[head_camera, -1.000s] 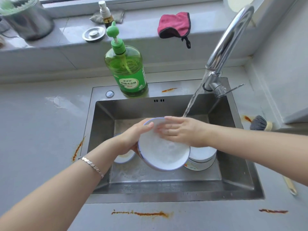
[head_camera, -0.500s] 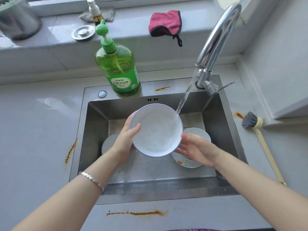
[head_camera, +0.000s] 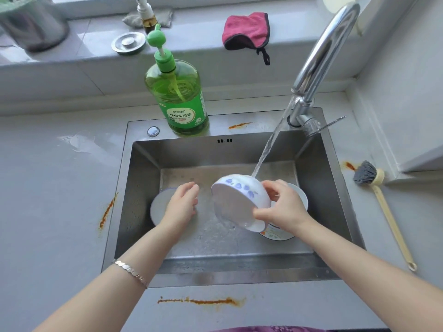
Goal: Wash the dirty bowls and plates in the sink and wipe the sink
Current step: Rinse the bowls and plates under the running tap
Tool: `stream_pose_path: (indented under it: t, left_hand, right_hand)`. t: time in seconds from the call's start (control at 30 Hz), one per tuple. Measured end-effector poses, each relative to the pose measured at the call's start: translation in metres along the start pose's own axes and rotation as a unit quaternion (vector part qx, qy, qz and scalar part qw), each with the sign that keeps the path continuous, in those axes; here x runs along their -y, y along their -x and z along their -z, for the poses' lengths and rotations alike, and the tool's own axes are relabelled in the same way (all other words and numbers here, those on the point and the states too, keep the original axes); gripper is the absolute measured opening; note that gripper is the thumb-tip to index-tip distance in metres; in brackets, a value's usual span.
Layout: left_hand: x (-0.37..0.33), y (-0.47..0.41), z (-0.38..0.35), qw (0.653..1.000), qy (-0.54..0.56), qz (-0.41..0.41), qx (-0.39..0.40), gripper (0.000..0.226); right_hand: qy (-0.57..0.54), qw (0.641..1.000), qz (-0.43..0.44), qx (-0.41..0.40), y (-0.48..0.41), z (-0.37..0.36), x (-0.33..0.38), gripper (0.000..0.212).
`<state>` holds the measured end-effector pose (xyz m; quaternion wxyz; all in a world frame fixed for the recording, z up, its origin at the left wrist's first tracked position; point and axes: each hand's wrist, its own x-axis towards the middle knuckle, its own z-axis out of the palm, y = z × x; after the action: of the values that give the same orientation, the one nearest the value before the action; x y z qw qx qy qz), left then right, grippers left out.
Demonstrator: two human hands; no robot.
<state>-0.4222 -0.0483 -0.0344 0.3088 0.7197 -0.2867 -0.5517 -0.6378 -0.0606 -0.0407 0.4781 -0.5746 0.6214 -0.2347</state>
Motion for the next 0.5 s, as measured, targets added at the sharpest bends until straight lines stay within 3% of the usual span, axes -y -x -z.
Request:
stream_pose_path:
  t: [0.1, 0.2, 0.27, 0.4, 0.5]
  left_hand:
    - [-0.001, 0.007, 0.004, 0.994, 0.050, 0.086, -0.048, 0.023]
    - [-0.006, 0.018, -0.002, 0.978, 0.110, 0.175, 0.031, 0.040]
    - [-0.011, 0.021, -0.011, 0.964, 0.173, 0.178, 0.093, 0.038]
    - [-0.027, 0.019, -0.023, 0.919, 0.326, 0.166, 0.145, 0.029]
    - [-0.029, 0.015, -0.031, 0.942, 0.281, 0.125, 0.132, 0.026]
  right_hand:
    - [0.162, 0.982, 0.093, -0.005, 0.011, -0.006, 0.012, 0.060]
    - [0.282, 0.927, 0.241, -0.057, 0.017, -0.013, 0.014, 0.081]
    - [0.323, 0.898, 0.281, -0.100, 0.020, -0.018, 0.013, 0.087]
    - [0.260, 0.910, 0.301, -0.119, 0.020, -0.021, 0.001, 0.088]
    - [0.192, 0.923, 0.323, -0.079, 0.021, -0.014, -0.003, 0.073]
